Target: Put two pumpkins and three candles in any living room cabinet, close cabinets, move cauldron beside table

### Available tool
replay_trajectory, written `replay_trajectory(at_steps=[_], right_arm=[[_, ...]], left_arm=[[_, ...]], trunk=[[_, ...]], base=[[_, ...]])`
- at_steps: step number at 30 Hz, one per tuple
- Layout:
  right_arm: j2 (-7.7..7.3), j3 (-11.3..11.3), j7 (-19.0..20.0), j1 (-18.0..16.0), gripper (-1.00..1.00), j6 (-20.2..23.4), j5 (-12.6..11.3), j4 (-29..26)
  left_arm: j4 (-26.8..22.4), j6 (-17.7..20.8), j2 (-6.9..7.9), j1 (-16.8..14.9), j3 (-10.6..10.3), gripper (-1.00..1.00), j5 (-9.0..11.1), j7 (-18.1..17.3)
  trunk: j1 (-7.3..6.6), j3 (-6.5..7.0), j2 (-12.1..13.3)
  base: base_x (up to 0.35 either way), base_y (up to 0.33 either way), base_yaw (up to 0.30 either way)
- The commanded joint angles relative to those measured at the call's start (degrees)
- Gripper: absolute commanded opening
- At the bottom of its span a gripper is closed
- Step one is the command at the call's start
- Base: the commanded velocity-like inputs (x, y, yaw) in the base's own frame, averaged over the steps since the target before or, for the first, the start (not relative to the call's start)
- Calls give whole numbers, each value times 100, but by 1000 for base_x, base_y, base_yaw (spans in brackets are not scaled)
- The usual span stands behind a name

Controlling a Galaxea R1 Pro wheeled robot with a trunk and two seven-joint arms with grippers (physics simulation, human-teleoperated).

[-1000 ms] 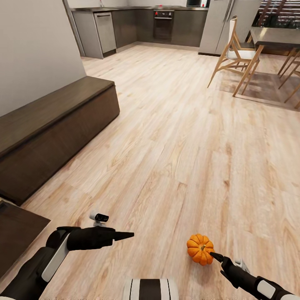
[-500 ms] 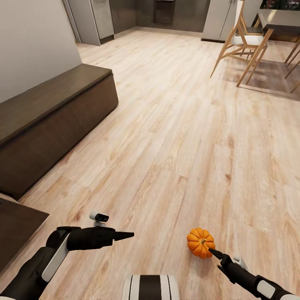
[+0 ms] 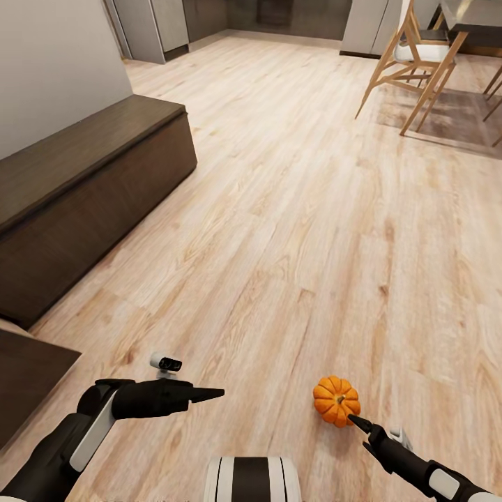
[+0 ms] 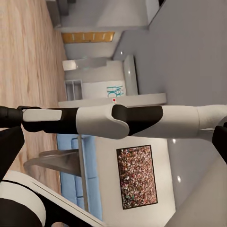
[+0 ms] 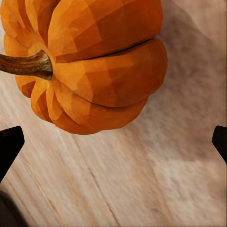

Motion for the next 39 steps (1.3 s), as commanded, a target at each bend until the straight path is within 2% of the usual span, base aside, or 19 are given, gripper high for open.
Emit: replay_trajectory(at_steps=[1,11,17,21,39], right_arm=[[-1,38,24,-5,100,45,-61,11],[-12,38,69,-5,100,51,-76,6],[-30,15,444,-5,100,53,-73,9],[-35,-8,532,-5,100,54,-100,11],[-36,-24,453,-5,100,55,-131,18]], left_arm=[[0,60,6,-3,-12,100,23,-8],[0,59,7,-4,-12,100,23,-8],[1,60,7,-4,-12,100,23,-8],[1,59,7,-3,-12,100,23,-8],[-4,59,7,-3,-12,100,15,-8]], trunk=[[-1,-3,-2],[-1,-3,-2],[-1,-3,-2],[-1,-3,-2],[-1,-3,-2]], base=[[0,0,0],[0,0,0],[0,0,0],[49,0,0],[87,0,0]])
